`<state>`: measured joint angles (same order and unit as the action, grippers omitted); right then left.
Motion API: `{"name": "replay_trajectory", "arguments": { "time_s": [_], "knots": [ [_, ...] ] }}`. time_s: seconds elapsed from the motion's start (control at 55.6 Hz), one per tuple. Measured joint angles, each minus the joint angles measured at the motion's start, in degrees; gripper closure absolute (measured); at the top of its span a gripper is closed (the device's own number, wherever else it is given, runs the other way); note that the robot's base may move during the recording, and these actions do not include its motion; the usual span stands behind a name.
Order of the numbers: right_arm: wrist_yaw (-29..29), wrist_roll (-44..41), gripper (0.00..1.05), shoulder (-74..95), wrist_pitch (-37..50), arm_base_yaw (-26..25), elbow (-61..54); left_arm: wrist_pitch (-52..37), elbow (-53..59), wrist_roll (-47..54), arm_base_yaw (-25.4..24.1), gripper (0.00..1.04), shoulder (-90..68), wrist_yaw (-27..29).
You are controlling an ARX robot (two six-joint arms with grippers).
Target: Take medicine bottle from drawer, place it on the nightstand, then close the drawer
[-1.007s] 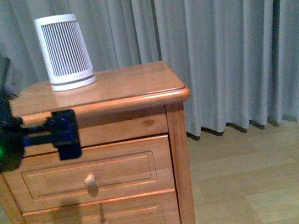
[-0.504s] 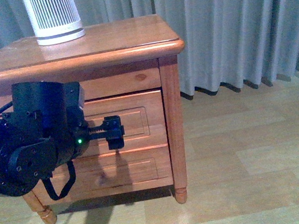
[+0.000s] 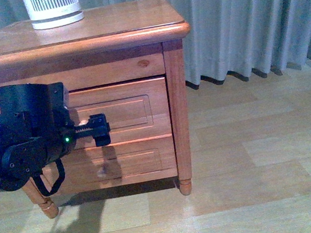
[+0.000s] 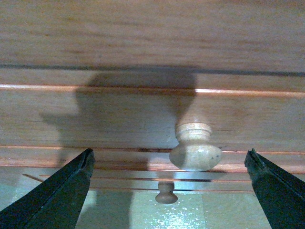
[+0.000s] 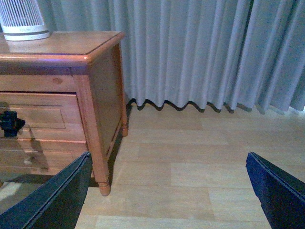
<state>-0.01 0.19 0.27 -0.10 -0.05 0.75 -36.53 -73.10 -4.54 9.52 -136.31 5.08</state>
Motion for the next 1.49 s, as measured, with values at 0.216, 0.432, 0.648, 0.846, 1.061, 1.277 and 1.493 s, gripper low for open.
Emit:
{"name": "replay_trajectory", "arguments": {
  "time_s": [0.216, 0.432, 0.648, 0.846, 1.061, 1.277, 1.493],
  "knots": [
    [0.0, 0.0, 0.07, 0.0, 0.0, 0.0, 0.0, -1.0, -0.1, 0.2, 0.3, 0.07, -0.1, -0.1],
    [0.0, 0.0, 0.07, 0.0, 0.0, 0.0, 0.0, -1.0, -1.2, 0.6, 1.4, 0.07, -0.1, -0.3],
    [0.0, 0.0, 0.07, 0.0, 0.0, 0.0, 0.0, -0.4, -2.1, 0.6, 2.0, 0.29, -0.2, 0.7],
    [0.0, 0.0, 0.07, 0.0, 0.0, 0.0, 0.0, 0.3, -2.7, 0.6, 2.0, 0.62, -0.7, 1.6],
    [0.0, 0.0, 0.07, 0.0, 0.0, 0.0, 0.0, 0.2, -2.4, 0.5, 1.6, 0.80, -0.7, 2.0],
    [0.0, 0.0, 0.07, 0.0, 0.0, 0.0, 0.0, -6.4, 6.7, 1.0, 2.5, 0.80, 2.8, 2.9],
    [0.0, 0.0, 0.07, 0.0, 0.0, 0.0, 0.0, -14.5, 24.0, -0.7, 5.4, 0.80, 10.1, 5.1]
  ]
}}
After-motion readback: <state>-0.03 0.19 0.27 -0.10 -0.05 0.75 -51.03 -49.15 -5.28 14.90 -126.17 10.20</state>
